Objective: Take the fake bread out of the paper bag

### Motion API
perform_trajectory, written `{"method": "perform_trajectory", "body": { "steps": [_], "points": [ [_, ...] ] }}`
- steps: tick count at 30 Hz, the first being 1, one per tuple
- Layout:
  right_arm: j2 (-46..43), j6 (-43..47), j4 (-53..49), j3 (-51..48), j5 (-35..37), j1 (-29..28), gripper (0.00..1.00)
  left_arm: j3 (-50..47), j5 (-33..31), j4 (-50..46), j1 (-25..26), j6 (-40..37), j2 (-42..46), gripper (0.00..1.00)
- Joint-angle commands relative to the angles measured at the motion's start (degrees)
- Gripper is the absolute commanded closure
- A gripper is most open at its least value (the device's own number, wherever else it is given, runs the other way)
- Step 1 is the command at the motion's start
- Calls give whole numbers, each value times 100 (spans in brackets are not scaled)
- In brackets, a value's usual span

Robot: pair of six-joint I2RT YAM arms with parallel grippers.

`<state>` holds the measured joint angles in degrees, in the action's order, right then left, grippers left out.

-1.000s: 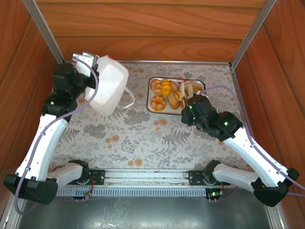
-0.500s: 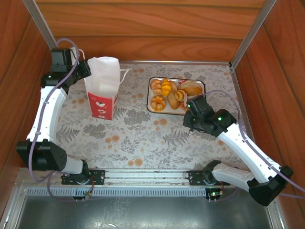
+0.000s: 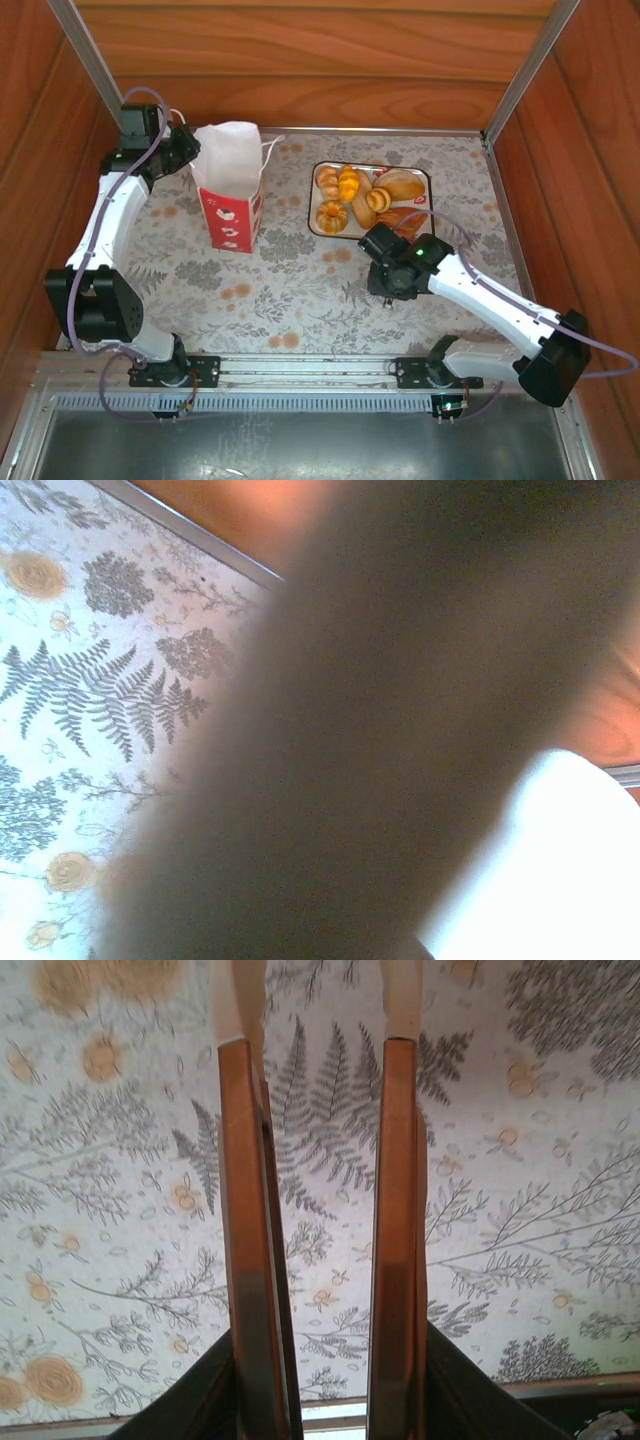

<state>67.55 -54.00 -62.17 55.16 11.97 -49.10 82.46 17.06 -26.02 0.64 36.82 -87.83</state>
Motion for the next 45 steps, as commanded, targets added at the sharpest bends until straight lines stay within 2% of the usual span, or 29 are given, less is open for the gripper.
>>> {"method": "perform_trajectory", "body": {
  "steps": [1, 7, 14, 17, 23, 35, 45],
  "points": [
    [79, -379, 101, -116, -127, -224, 60, -67, 300, 614, -4, 631, -130, 100],
    [485, -495, 513, -115, -268, -604, 58, -245, 372, 940, 19, 888, -287, 100],
    [915, -546, 907, -101, -171, -728, 56, -248, 463, 974, 59, 737, -365, 99],
    [1011, -559, 1093, -136, 34, -721, 56, -233, 465, 982, 70, 743, -375, 82],
    [1384, -436, 1609, -231, 178, -724, 54, -256, 455, 1016, 72, 748, -297, 59],
    [2222, -382, 2140, -503, 120, -719, 48, -413, 397, 1046, 72, 763, 152, 31],
    [2410, -159, 2365, -567, 374, -615, 44, -885, 62, 1021, 60, 622, 966, 23]
  ]
}}
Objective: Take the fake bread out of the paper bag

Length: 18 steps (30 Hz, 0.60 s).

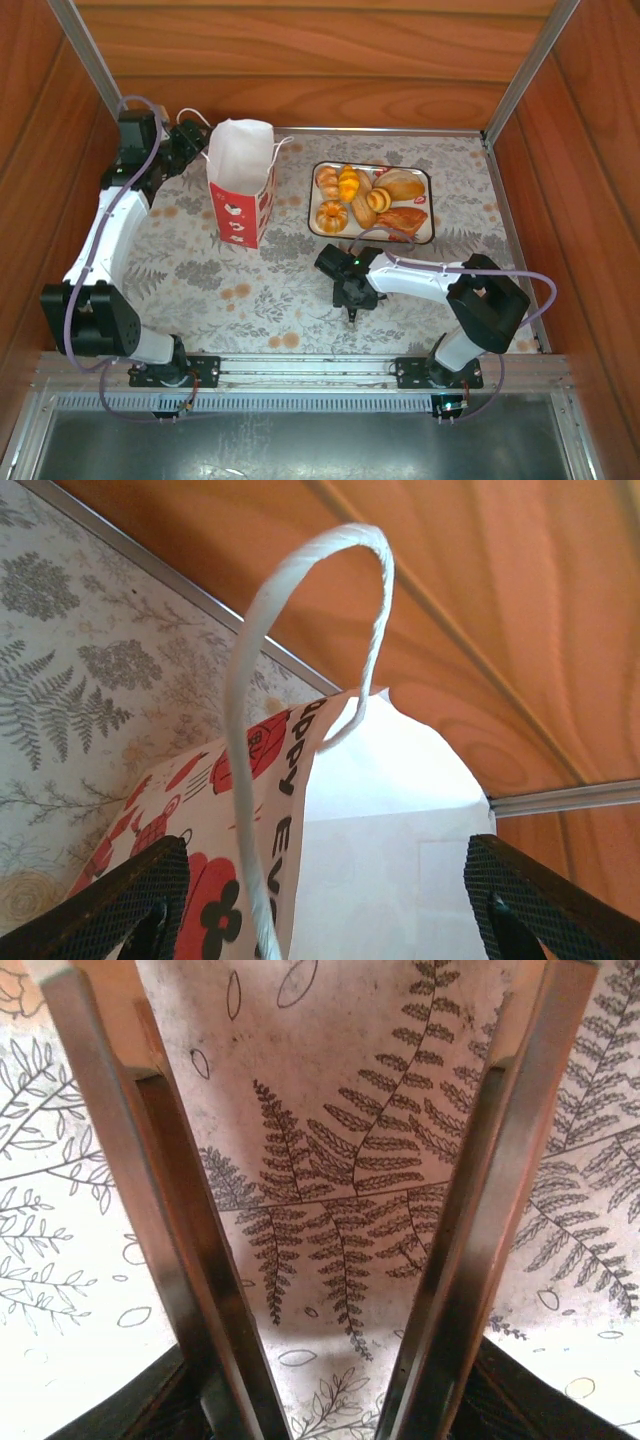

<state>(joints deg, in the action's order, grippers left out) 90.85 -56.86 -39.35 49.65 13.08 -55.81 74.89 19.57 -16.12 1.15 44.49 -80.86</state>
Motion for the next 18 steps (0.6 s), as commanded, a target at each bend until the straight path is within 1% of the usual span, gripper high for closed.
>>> {"method": "perform_trajectory", "body": {
  "steps": [1, 5, 7, 8, 9, 13, 18],
  "points": [
    [98, 169, 95, -4, 265, 84, 43, -194, -245, 21, 8, -165, 375, 22],
    [126, 314, 134, -3, 274, 209, 40, -445, -481, -57, -13, -255, 799, 21],
    [104, 337, 104, -8, 276, 267, 37, -559, -603, -92, -24, -319, 993, 21],
    [89, 371, 114, -8, 258, 282, 3, -601, -677, -133, -27, -360, 1087, 21],
    [75, 406, 97, -1, 250, 290, 0, -624, -742, -184, -28, -401, 1164, 20],
    [-6, 494, -47, 68, 264, 326, 0, -722, -1101, -366, -47, -599, 1555, 20],
    [-408, 620, -619, 387, 509, 353, 0, -746, -1830, -655, -83, -1023, 2154, 18]
  ]
}}
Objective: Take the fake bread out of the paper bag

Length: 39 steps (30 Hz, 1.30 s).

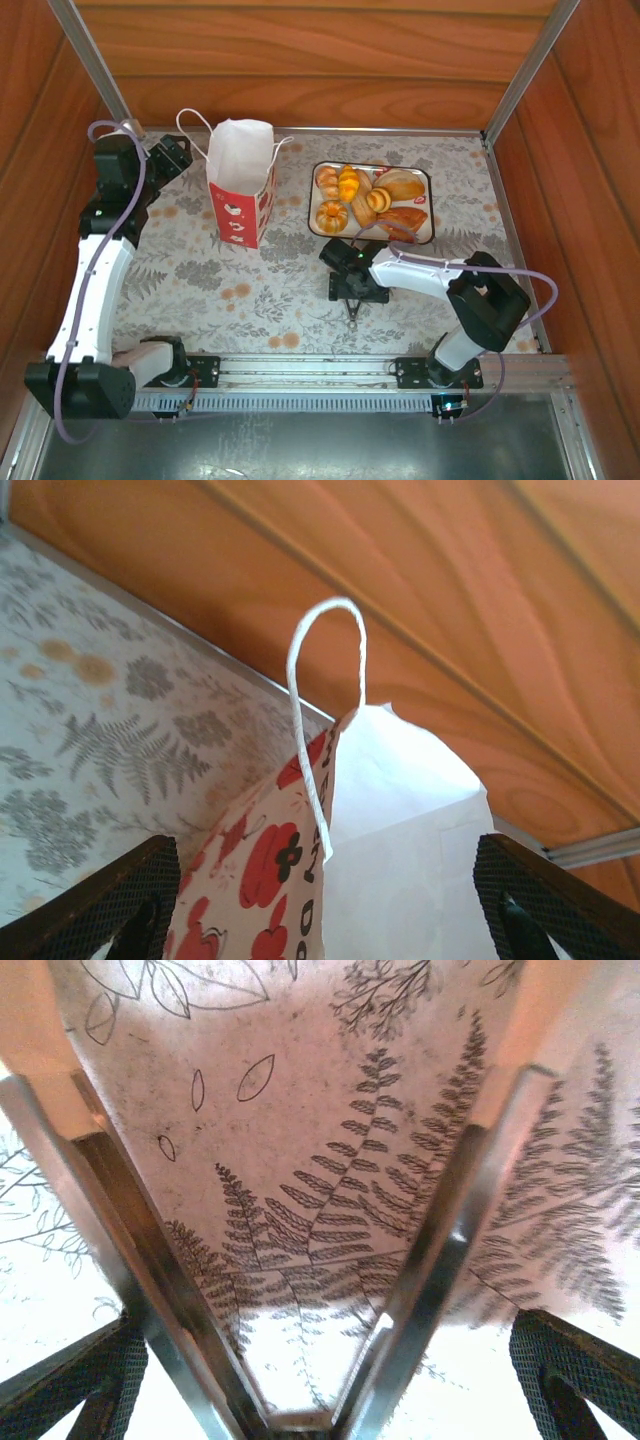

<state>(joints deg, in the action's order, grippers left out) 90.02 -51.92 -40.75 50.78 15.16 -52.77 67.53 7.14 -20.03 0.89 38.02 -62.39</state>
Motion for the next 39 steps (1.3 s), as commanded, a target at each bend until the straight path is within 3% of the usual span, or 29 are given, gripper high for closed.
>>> {"method": "perform_trajectory", "body": {
  "steps": [1, 8, 14, 21, 29, 39],
  "points": [
    [-445, 138, -693, 375, 417, 65, 0, -20, -708, -335, -85, -453, 409, 17],
    [-1608, 317, -1698, 886, 1348, 411, 0, -406, -1325, -634, -543, -656, 930, 12],
    [-2927, 661, -1584, 766, 2274, 1016, 0, -1275, -2190, -462, -613, -653, 1264, 10],
    [-4246, 1398, -548, 76, 3102, 1415, 0, -3100, -2760, 1533, -610, -1051, 1693, 10],
    [-4292, 2246, 646, -696, 4102, 1843, 0, -4099, -2986, 2545, -571, -1719, 1199, 4],
    [-4120, 3537, 2848, -1743, 3435, 2815, 0, -4904, -2584, 4902, 24, -2963, -127, 0]
  ]
}}
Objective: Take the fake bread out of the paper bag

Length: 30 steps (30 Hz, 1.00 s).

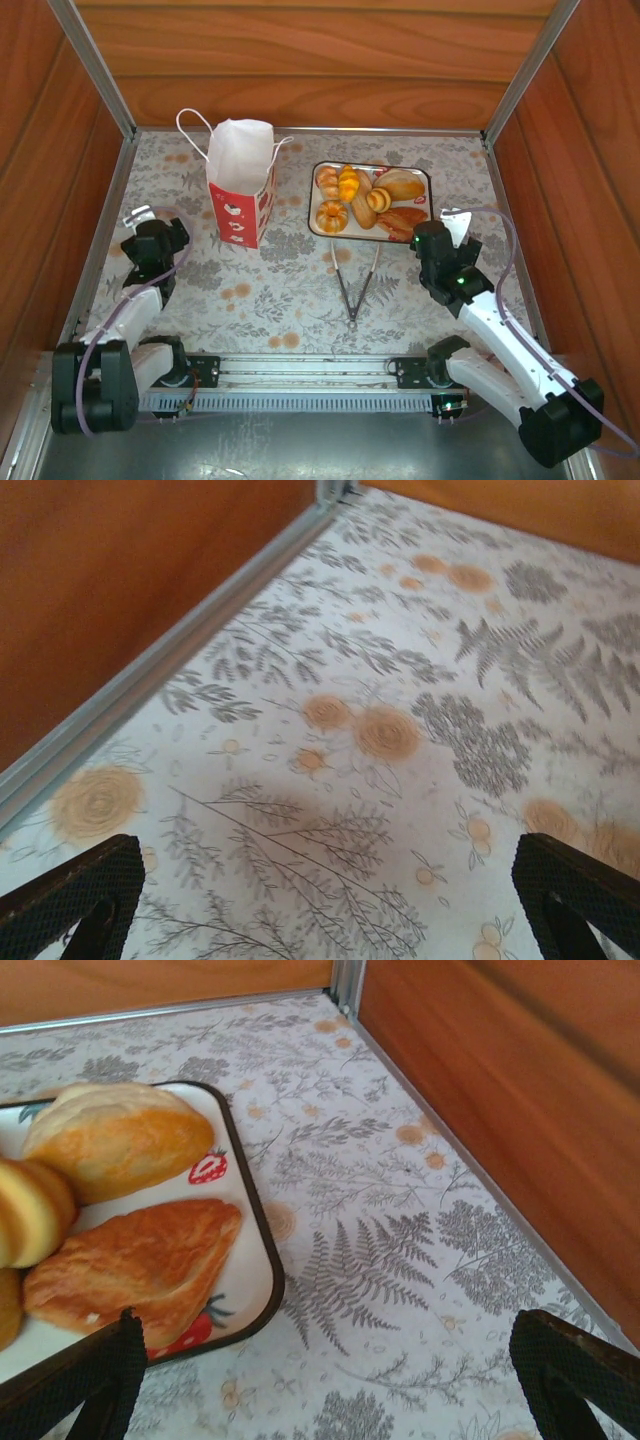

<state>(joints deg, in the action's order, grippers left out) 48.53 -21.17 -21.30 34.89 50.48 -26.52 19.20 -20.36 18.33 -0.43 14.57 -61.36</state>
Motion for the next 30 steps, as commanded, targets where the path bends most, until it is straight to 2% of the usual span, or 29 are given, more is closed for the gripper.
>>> {"method": "perform_trajectory", "body": {
  "steps": [1, 6, 10, 15, 18, 23, 28, 30],
  "points": [
    [65, 559, 1118, -283, -184, 277, 0, -118, 229, 1302, 231, -724, -397, 0],
    [296, 881, 2304, -919, -489, 518, 0, -330, 790, 2560, 340, -1097, -1158, 0],
    [477, 1026, 3028, -1235, -677, 651, 0, -288, 814, 3120, 383, -1448, -1620, 0],
    [726, 1200, 3604, -1351, -960, 808, 0, -272, 884, 4173, 381, -1587, -2750, 0],
    [911, 1344, 4091, -1460, -1187, 923, 0, -110, 841, 4169, 345, -1588, -2925, 0],
    [1380, 1532, 4892, -1595, -1774, 1210, 0, 153, 767, 3622, -39, -1011, -2908, 0],
    [2178, 1518, 5718, -1627, -2254, 1571, 0, 173, 758, 3581, -35, -1035, -2890, 0],
    [2363, 1559, 5671, -1460, -2448, 1636, 0, 177, 756, 3573, -34, -1035, -2881, 0]
  ]
}}
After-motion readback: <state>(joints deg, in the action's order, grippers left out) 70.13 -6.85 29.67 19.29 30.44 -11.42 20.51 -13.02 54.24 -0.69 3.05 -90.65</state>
